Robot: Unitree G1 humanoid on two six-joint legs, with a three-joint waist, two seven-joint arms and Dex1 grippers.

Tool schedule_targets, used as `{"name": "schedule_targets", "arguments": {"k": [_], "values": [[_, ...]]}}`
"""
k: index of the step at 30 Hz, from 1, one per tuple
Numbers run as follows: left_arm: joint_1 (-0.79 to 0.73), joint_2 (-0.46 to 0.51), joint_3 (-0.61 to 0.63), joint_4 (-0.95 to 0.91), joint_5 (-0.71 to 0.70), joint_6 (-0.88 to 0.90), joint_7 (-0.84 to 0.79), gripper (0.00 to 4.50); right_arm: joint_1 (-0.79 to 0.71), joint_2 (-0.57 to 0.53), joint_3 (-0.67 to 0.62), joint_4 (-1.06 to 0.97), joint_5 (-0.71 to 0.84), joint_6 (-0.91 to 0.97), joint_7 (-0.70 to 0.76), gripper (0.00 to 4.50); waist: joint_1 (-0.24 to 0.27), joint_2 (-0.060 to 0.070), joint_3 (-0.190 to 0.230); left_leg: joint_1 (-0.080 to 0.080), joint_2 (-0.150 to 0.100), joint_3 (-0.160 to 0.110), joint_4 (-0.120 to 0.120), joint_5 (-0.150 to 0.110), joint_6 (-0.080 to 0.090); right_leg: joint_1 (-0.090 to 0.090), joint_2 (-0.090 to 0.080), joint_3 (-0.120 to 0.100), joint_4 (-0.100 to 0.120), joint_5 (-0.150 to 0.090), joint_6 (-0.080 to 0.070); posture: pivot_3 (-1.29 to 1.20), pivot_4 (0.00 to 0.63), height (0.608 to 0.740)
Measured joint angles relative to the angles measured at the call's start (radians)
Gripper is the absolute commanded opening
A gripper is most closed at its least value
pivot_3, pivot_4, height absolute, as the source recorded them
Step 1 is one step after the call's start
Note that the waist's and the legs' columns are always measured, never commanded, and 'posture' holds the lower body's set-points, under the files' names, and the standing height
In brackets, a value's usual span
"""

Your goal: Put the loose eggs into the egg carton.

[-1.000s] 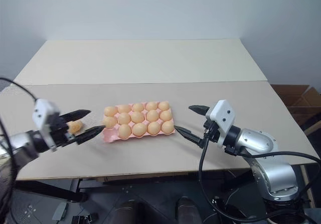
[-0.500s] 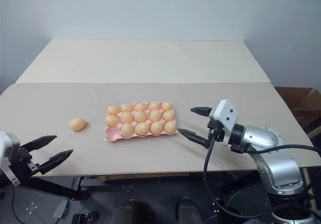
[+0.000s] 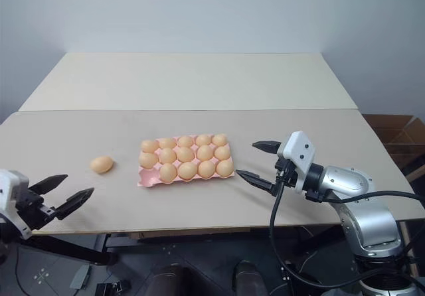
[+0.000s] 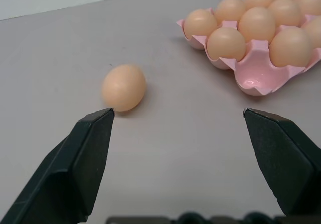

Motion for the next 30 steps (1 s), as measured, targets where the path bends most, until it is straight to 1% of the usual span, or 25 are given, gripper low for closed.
{"name": "schedule_targets", "arguments": {"k": [2, 6, 8, 11, 14, 17, 20, 21, 23, 24, 26, 30], "values": [[-0.068, 0.031, -0.032, 0.033, 0.014, 0.036, 0.033, 4.49, -0.002, 0.001, 0.000, 0.003, 0.000, -0.001, -0.001, 4.50, 0.006, 0.000, 0.000, 0.001, 0.000, 0.000, 0.000, 0.000, 0.000, 0.000, 0.000, 0.000, 0.001, 0.000, 0.000, 0.00, 0.150, 0.740], [-0.240, 0.071, -0.143, 0.156, 0.083, 0.091, 0.113, 4.49, -0.008, 0.003, 0.002, 0.005, -0.001, -0.004, -0.001, 4.50, 0.008, 0.000, 0.000, 0.001, -0.001, 0.000, 0.000, 0.000, 0.000, 0.001, 0.000, 0.000, 0.000, 0.002, 0.004, 0.00, 0.150, 0.740], [-0.300, 0.072, -0.202, 0.221, 0.108, 0.095, 0.126, 4.49, -0.007, 0.003, 0.002, 0.005, -0.002, -0.007, -0.002, 4.50, 0.005, 0.000, 0.000, 0.000, -0.001, 0.001, 0.000, 0.000, 0.000, 0.000, 0.000, 0.001, 0.000, 0.006, 0.002, 0.00, 0.150, 0.740], [-0.381, 0.066, -0.295, 0.314, 0.146, 0.088, 0.124, 4.49, -0.007, 0.003, 0.001, 0.001, -0.002, -0.007, -0.009, 4.50, 0.002, 0.000, 0.000, -0.001, -0.001, 0.001, 0.000, 0.000, 0.000, -0.001, 0.000, 0.001, -0.001, 0.007, 0.002, 0.00, 0.150, 0.740], [-0.436, 0.048, -0.357, 0.398, 0.173, 0.074, 0.112, 4.49, -0.001, 0.002, -0.001, -0.020, -0.002, -0.007, -0.028, 4.50, 0.000, 0.000, 0.000, -0.002, -0.001, 0.001, 0.000, -0.001, 0.001, -0.001, 0.000, 0.000, -0.001, 0.006, 0.002, 0.00, 0.150, 0.740], [-0.499, 0.039, -0.407, 0.486, 0.204, 0.057, 0.100, 3.85, 0.011, 0.002, -0.004, -0.049, 0.000, -0.005, -0.043, 4.50, 0.002, -0.001, 0.000, -0.002, -0.001, 0.001, 0.000, -0.001, 0.001, -0.001, 0.000, 0.000, -0.001, 0.007, 0.002, 0.00, 0.150, 0.740], [-0.537, 0.040, -0.439, 0.546, 0.234, 0.040, 0.084, 2.88, 0.030, 0.002, -0.006, -0.071, 0.000, 0.000, -0.057, 4.50, 0.001, -0.001, 0.000, -0.001, -0.001, 0.001, 0.000, 0.000, 0.001, 0.000, 0.000, 0.000, -0.001, 0.007, 0.002, 0.00, 0.150, 0.740], [-0.540, 0.040, -0.444, 0.555, 0.239, 0.034, 0.076, 2.48, 0.033, 0.002, -0.006, -0.074, 0.000, 0.002, -0.067, 4.50, 0.000, -0.001, 0.000, -0.001, -0.001, 0.001, 0.000, 0.000, 0.001, 0.000, 0.000, 0.001, -0.001, 0.007, 0.003, 0.00, 0.150, 0.740], [-0.540, 0.040, -0.445, 0.558, 0.246, 0.019, 0.059, 1.91, 0.040, 0.002, -0.010, -0.082, 0.000, 0.004, -0.077, 4.50, -0.001, -0.001, 0.000, -0.001, -0.001, 0.001, 0.000, 0.000, 0.001, 0.000, 0.000, 0.001, -0.001, 0.007, 0.003, 0.00, 0.150, 0.740], [-0.540, 0.040, -0.445, 0.558, 0.247, 0.008, 0.051, 1.78, 0.043, 0.002, -0.011, -0.087, 0.001, 0.004, -0.081, 4.50, -0.001, -0.001, 0.000, -0.001, -0.001, 0.001, 0.000, 0.000, 0.001, 0.000, 0.000, 0.001, -0.001, 0.007, 0.003, 0.00, 0.150, 0.740], [-0.538, 0.041, -0.445, 0.551, 0.248, -0.018, 0.030, 1.78, 0.050, 0.002, -0.016, -0.096, 0.001, 0.005, -0.087, 4.50, 0.000, -0.001, 0.000, -0.001, -0.001, 0.001, 0.000, 0.000, 0.001, -0.001, 0.000, 0.000, -0.001, 0.007, 0.003, 0.00, 0.150, 0.740], [-0.511, 0.050, -0.437, 0.410, 0.198, -0.039, -0.062, 1.78, 0.066, 0.002, -0.020, -0.105, 0.002, 0.006, -0.092, 4.50, 0.000, -0.001, 0.000, -0.002, -0.001, 0.001, 0.000, -0.001, 0.001, 0.000, -0.001, 0.001, -0.001, 0.007, 0.003, 0.00, 0.150, 0.740]]}}
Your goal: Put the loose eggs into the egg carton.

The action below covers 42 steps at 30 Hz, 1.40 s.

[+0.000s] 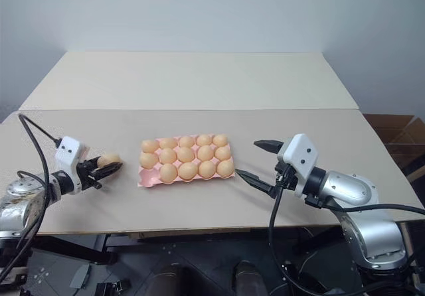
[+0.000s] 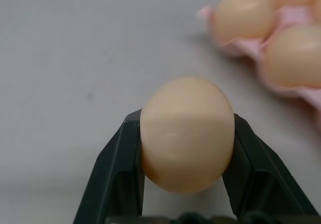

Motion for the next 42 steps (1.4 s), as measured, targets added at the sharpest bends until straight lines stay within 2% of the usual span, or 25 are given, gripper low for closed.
{"name": "schedule_targets", "arguments": {"k": [4, 11, 19, 20, 22, 28, 32, 36, 42], "values": [[0.030, 0.017, 0.001, -0.142, -0.074, -0.005, -0.100, 1.78, 0.002, 0.000, 0.000, -0.004, 0.000, 0.000, -0.015, 4.50, 0.000, 0.000, 0.000, 0.001, 0.000, 0.000, 0.000, 0.000, 0.000, 0.000, 0.000, 0.000, 0.000, 0.000, 0.000, 0.00, 0.150, 0.740], [0.048, 0.017, -0.073, -0.156, -0.066, -0.023, -0.175, 1.78, 0.003, 0.002, 0.001, -0.011, 0.000, 0.001, -0.029, 4.50, -0.001, 0.000, 0.000, 0.002, 0.000, 0.000, 0.000, 0.000, 0.000, 0.000, 0.001, 0.001, 0.001, -0.001, 0.001, 0.00, 0.150, 0.740], [0.019, 0.005, -0.128, -0.132, -0.038, -0.025, -0.170, 4.29, 0.004, 0.007, 0.002, -0.018, -0.001, 0.006, -0.055, 4.50, 0.000, 0.000, 0.000, 0.001, 0.000, 0.000, 0.000, 0.000, 0.000, 0.000, 0.001, 0.001, 0.001, -0.001, 0.001, 0.00, 0.150, 0.740], [0.016, 0.005, -0.127, -0.133, -0.039, -0.025, -0.168, 4.45, 0.004, 0.007, 0.002, -0.019, -0.001, 0.007, -0.059, 4.50, 0.000, 0.000, 0.000, 0.001, 0.000, 0.000, 0.000, 0.000, 0.000, 0.000, 0.001, 0.001, 0.001, -0.001, 0.001, 0.00, 0.150, 0.740], [0.015, 0.005, -0.120, -0.133, -0.042, -0.024, -0.163, 4.45, 0.004, 0.007, 0.002, -0.019, -0.001, 0.009, -0.061, 4.50, -0.001, 0.000, 0.000, 0.001, 0.000, 0.000, 0.000, 0.000, 0.000, 0.000, 0.001, 0.001, 0.001, -0.001, 0.001, 0.00, 0.150, 0.740], [0.077, 0.027, 0.054, -0.181, -0.121, -0.020, -0.155, 4.45, 0.003, 0.010, 0.008, -0.018, 0.000, 0.009, -0.059, 4.50, -0.011, 0.000, 0.000, 0.001, 0.001, 0.000, 0.000, 0.000, 0.000, 0.000, 0.001, 0.001, 0.001, -0.001, 0.001, 0.00, 0.150, 0.740], [0.216, 0.063, 0.180, -0.206, -0.148, -0.031, -0.199, 4.45, 0.000, -0.003, 0.001, 0.005, 0.005, -0.003, -0.016, 4.50, -0.017, 0.000, 0.000, 0.001, 0.001, 0.000, 0.000, 0.000, 0.000, 0.000, 0.001, 0.001, 0.000, -0.001, 0.001, 0.00, 0.150, 0.740], [0.360, 0.089, 0.335, -0.239, -0.166, -0.033, -0.253, 4.45, 0.010, -0.064, -0.048, 0.063, 0.039, -0.037, 0.095, 4.50, -0.012, 0.000, 0.000, 0.002, 0.001, 0.001, 0.000, 0.000, 0.000, 0.000, 0.000, 0.001, 0.000, -0.005, 0.001, 0.00, 0.150, 0.740], [0.560, 0.068, 0.540, -0.350, -0.224, -0.028, -0.308, 4.45, 0.006, -0.086, -0.063, 0.159, 0.057, -0.074, 0.205, 4.50, -0.009, 0.000, 0.000, 0.003, 0.002, 0.002, 0.000, 0.000, 0.000, 0.000, 0.000, 0.002, 0.000, -0.008, -0.001, 0.00, 0.150, 0.740]]}}
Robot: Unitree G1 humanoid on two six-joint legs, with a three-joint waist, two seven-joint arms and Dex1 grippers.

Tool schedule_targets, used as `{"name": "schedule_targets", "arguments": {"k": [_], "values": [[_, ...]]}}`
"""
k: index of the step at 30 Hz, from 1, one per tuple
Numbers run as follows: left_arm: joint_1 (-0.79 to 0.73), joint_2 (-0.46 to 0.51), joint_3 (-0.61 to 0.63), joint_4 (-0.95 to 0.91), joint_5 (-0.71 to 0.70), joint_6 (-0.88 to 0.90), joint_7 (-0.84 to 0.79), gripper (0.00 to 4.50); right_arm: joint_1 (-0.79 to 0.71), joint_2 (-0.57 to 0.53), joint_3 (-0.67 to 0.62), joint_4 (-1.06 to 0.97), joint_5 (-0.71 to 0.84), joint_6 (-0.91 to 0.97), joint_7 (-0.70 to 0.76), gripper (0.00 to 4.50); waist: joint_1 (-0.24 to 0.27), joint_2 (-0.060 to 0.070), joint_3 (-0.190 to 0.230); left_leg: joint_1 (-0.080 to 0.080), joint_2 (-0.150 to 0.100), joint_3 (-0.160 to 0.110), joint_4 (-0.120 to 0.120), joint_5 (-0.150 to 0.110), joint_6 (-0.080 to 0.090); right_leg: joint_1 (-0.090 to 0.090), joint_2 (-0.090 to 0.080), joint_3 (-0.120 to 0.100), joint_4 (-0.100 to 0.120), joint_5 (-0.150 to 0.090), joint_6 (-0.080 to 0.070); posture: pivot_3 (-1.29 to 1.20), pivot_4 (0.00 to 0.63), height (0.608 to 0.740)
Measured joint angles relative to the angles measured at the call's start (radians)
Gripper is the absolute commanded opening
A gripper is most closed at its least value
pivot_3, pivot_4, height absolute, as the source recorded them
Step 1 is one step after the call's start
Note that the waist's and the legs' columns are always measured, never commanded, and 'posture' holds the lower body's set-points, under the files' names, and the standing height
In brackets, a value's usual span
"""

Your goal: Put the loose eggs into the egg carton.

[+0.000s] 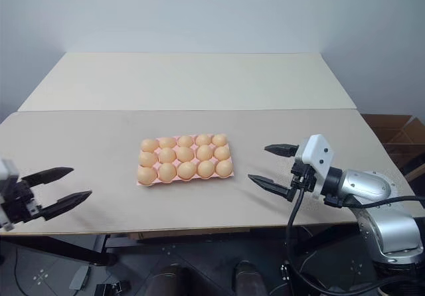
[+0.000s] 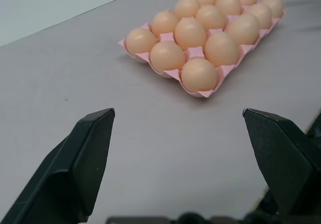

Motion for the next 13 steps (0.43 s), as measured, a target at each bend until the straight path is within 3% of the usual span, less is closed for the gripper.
{"name": "schedule_targets", "arguments": {"k": [6, 13], "values": [[0.124, -0.081, 0.057, -0.110, -0.060, 0.025, 0.029, 4.45, -0.003, -0.006, 0.001, 0.052, -0.012, -0.020, 0.025, 4.50, 0.003, 0.000, 0.000, 0.000, 0.000, 0.000, 0.000, 0.000, 0.000, 0.000, 0.000, 0.000, 0.000, 0.000, 0.000, 0.00, 0.150, 0.740], [0.136, -0.094, 0.057, -0.146, -0.085, 0.028, 0.077, 4.45, -0.007, -0.006, 0.001, 0.063, -0.021, -0.028, 0.040, 4.50, 0.005, 0.000, 0.000, 0.001, 0.000, 0.001, 0.000, 0.000, 0.000, 0.000, 0.001, 0.001, 0.001, 0.000, 0.000, 0.00, 0.150, 0.740]]}}
